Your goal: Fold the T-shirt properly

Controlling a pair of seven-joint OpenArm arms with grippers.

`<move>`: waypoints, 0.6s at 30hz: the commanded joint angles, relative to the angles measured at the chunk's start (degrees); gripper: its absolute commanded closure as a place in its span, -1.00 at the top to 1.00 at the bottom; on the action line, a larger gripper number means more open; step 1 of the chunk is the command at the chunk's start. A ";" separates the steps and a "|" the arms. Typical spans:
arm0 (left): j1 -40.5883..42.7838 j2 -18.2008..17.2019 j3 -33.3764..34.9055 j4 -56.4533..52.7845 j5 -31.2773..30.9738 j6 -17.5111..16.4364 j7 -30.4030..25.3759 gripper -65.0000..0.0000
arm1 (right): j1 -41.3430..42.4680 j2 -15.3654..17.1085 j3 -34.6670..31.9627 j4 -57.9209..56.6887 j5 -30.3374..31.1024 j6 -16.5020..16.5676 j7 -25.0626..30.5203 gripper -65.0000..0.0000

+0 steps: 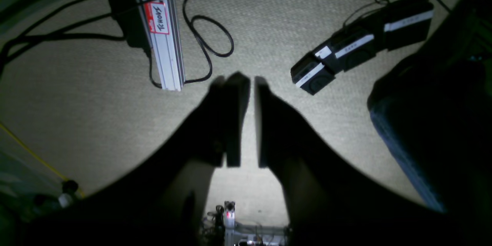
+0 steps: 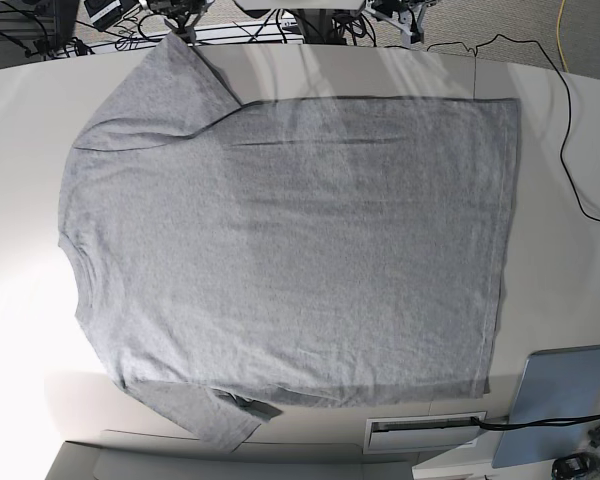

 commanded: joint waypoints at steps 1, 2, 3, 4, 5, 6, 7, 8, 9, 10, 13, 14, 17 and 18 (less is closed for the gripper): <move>0.28 -0.52 0.00 0.28 2.78 -0.42 -0.44 -0.55 | -0.28 0.90 0.02 0.15 0.13 0.11 0.72 -0.77; 0.31 -0.83 0.00 0.46 6.14 -0.42 -0.42 -0.55 | -0.61 1.22 0.02 0.15 0.13 0.07 1.03 -0.77; 0.31 -1.14 0.00 0.66 9.33 -0.42 -0.39 -0.55 | -0.74 1.55 0.02 0.24 0.15 0.09 1.40 -0.77; 0.31 -1.42 0.00 0.81 11.98 -0.39 -0.39 -0.55 | -0.83 1.86 0.02 0.26 0.15 0.09 1.51 -0.77; 0.31 -1.77 0.00 0.87 13.90 -0.42 -0.39 -0.55 | -0.87 2.14 0.02 0.26 0.15 0.09 1.60 -0.77; 0.31 -2.12 0.00 0.87 14.91 -0.42 -0.39 -0.55 | -0.87 2.38 0.02 0.26 0.13 0.11 1.57 -0.77; 0.31 -2.43 0.00 0.87 15.21 -0.37 -0.42 -0.55 | -0.90 2.64 0.02 0.26 0.13 0.13 1.53 -0.77; 0.31 -2.75 0.00 0.87 15.93 -0.39 -0.42 -0.55 | -0.90 2.82 0.02 0.26 0.15 0.17 1.53 -0.77; 0.31 -3.04 0.00 0.87 16.46 -0.42 -0.39 -0.55 | -0.92 3.02 0.02 0.26 0.13 0.28 1.51 -0.77; 0.33 -3.34 0.00 0.87 16.41 -0.39 -0.42 -0.55 | -0.92 3.15 0.02 0.26 0.13 0.46 1.53 -0.77; 0.48 -4.07 0.00 0.87 16.39 -0.42 -0.85 -0.55 | -1.03 3.48 0.02 0.26 0.15 2.38 1.92 -0.77; 0.63 -4.24 0.00 0.87 16.41 -0.42 -1.16 -0.55 | -1.05 3.56 0.02 0.26 0.17 3.17 2.16 -0.77; 1.31 -4.42 0.00 0.87 16.41 -0.42 -3.39 -0.55 | -1.03 3.78 0.02 0.26 2.32 4.57 3.67 -0.77; 1.66 -4.42 0.00 0.87 16.41 -0.42 -3.85 -0.55 | -1.05 3.91 0.02 0.26 4.02 4.57 3.80 -0.77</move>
